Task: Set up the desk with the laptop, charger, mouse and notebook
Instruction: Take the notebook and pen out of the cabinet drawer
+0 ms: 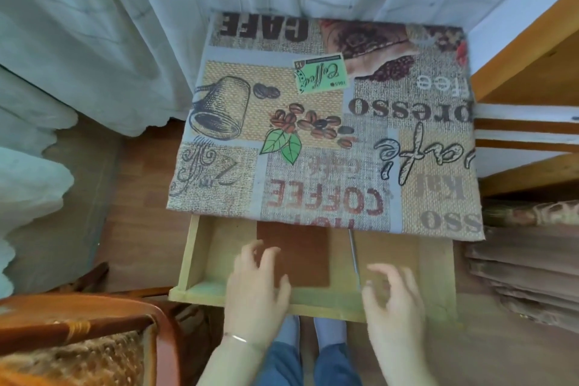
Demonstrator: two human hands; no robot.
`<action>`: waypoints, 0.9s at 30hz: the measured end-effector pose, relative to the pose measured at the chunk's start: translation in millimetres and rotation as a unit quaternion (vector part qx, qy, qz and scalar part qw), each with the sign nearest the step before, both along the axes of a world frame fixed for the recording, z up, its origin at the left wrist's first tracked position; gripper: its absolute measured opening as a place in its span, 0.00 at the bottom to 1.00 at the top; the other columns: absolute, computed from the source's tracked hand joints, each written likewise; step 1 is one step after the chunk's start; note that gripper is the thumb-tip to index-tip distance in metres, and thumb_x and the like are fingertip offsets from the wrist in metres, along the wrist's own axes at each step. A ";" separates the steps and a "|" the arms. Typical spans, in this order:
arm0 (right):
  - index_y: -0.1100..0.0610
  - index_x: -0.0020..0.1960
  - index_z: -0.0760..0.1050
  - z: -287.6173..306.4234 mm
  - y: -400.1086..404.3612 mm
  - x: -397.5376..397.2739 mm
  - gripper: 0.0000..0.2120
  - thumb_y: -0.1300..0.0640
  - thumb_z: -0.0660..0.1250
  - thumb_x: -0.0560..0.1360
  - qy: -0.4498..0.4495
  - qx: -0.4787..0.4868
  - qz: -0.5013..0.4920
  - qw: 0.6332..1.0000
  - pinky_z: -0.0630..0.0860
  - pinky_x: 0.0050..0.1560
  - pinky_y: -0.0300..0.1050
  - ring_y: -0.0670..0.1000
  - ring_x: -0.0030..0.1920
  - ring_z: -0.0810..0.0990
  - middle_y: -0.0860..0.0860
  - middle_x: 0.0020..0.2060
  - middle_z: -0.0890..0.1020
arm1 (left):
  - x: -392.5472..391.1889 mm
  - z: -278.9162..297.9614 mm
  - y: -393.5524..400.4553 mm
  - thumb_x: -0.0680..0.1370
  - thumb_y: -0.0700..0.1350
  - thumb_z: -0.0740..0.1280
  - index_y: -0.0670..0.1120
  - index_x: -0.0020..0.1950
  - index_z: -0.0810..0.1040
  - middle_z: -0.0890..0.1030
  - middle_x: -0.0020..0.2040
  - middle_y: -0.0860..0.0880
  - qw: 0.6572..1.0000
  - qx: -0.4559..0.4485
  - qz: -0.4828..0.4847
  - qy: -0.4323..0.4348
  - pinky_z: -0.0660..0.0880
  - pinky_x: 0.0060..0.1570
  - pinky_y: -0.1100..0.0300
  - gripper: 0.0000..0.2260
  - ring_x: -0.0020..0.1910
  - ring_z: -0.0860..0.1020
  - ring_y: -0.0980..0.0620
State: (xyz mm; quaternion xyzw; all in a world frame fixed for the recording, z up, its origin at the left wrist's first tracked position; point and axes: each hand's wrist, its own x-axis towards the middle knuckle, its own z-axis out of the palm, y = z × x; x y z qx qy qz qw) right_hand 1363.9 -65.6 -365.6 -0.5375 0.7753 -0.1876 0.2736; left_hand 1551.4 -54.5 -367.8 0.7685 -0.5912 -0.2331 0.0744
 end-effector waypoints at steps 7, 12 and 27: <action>0.53 0.64 0.72 -76.1 -61.5 13.3 0.20 0.60 0.64 0.72 0.158 0.178 0.170 0.956 0.75 0.50 0.50 0.59 0.57 0.74 0.55 0.65 0.70 | 0.7 -45.6 -44.8 0.70 0.57 0.69 0.51 0.67 0.62 0.59 0.67 0.41 0.973 0.224 -0.015 -0.057 0.72 0.55 0.49 0.29 0.60 0.67 0.40; 0.55 0.65 0.70 -98.7 -59.1 15.4 0.21 0.63 0.62 0.73 0.151 0.178 0.159 0.959 0.76 0.46 0.49 0.60 0.52 0.77 0.58 0.65 0.69 | 5.2 -69.2 -46.8 0.66 0.48 0.74 0.52 0.63 0.66 0.61 0.64 0.41 0.981 0.178 0.074 -0.003 0.71 0.56 0.51 0.29 0.55 0.71 0.39; 0.53 0.62 0.75 -87.3 -44.6 63.8 0.24 0.60 0.70 0.66 0.061 0.100 0.192 0.974 0.72 0.57 0.58 0.65 0.59 0.71 0.54 0.65 0.73 | 7.4 -84.0 -44.7 0.63 0.41 0.73 0.49 0.59 0.67 0.62 0.58 0.42 0.982 0.137 0.124 0.047 0.68 0.58 0.53 0.28 0.54 0.68 0.40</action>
